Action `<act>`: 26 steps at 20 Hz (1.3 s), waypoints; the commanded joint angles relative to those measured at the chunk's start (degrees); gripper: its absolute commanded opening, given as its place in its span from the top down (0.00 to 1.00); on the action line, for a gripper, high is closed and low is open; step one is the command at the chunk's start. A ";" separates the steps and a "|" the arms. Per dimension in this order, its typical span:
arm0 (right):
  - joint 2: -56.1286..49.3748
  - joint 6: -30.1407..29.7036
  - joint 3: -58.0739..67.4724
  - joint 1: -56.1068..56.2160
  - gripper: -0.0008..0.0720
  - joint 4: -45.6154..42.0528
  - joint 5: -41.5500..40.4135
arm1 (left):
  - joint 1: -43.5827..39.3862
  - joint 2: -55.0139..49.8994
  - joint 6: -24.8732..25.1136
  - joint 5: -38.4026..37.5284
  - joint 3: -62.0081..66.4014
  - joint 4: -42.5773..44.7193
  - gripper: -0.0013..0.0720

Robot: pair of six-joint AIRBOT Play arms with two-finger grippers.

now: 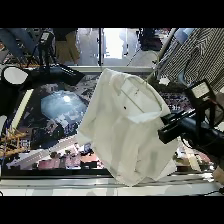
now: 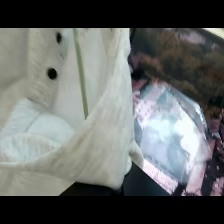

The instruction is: Fold the clothes and pants, and hang the long-sleeved shirts on hangers.

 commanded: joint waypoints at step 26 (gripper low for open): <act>-0.15 0.15 0.07 -1.33 0.95 12.13 -12.72 | -14.08 -7.98 2.14 9.38 0.00 -33.57 0.26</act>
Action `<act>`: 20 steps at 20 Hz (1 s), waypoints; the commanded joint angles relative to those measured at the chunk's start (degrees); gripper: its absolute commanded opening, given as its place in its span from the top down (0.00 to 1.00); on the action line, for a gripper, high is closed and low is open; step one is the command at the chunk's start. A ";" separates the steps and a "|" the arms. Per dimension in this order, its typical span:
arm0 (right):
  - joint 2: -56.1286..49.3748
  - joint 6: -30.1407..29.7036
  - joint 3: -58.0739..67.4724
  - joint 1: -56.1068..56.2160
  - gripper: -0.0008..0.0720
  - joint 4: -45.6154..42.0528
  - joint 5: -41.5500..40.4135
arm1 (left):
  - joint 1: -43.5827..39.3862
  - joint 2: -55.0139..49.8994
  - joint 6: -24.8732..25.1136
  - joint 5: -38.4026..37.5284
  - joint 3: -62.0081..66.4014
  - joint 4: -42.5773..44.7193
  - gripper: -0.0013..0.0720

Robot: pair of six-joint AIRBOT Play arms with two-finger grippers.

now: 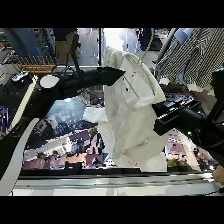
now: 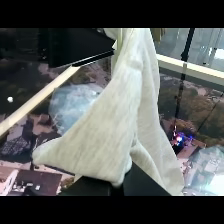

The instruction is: Fold the clothes and pants, and hang the long-sleeved shirts on hangers.

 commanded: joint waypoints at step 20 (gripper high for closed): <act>0.02 -0.87 0.04 -0.09 0.95 -3.21 1.44 | 1.66 2.38 -9.84 -4.02 -0.02 10.93 0.66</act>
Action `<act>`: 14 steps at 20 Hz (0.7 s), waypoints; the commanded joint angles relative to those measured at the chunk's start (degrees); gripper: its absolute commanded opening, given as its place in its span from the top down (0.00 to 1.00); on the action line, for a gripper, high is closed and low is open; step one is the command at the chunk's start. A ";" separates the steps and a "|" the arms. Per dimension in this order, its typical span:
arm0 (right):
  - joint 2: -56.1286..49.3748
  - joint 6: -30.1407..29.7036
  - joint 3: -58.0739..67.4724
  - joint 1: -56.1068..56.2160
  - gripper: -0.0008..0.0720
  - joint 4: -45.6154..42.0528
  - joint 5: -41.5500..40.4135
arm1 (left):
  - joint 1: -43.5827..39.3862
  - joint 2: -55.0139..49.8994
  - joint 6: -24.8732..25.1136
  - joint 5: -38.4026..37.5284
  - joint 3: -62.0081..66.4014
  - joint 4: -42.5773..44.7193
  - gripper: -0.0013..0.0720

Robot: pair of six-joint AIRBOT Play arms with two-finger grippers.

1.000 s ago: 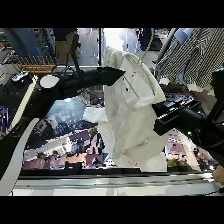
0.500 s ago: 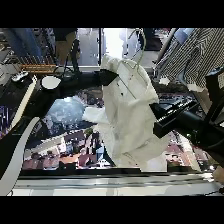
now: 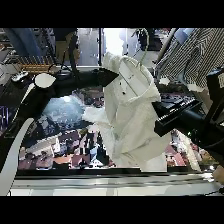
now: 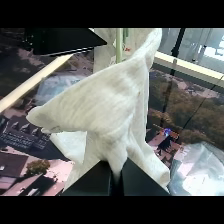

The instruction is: Fold the clothes and pants, and hang the long-sleeved shirts on hangers.

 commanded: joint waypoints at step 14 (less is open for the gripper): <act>-0.02 0.63 -0.98 -0.02 0.95 -1.57 5.44 | 6.73 1.95 14.82 -18.12 -0.02 -21.31 0.96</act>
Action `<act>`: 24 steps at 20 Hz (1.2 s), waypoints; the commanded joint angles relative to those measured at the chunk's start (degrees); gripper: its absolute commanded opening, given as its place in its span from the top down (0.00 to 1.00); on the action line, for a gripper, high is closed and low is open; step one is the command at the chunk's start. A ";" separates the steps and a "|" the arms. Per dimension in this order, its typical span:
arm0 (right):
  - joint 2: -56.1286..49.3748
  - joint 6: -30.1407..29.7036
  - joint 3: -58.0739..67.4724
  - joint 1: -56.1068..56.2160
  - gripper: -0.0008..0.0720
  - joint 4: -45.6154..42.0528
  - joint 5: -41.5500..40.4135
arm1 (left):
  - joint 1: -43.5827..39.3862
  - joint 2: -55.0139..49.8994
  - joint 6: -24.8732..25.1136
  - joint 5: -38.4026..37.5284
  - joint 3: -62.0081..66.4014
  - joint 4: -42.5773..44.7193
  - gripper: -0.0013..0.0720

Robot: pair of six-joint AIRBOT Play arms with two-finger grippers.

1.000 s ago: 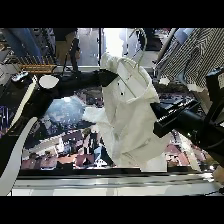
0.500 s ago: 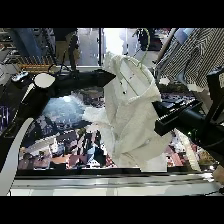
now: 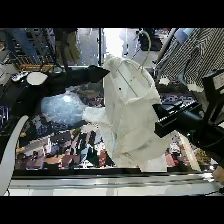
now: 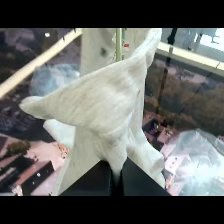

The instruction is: Fold the clothes and pants, and hang the long-sleeved shirts on hangers.

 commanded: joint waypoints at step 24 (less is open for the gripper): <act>-0.04 19.37 0.20 -20.63 0.95 -17.79 1.49 | 5.35 -6.75 6.27 -21.44 -0.04 -9.79 0.30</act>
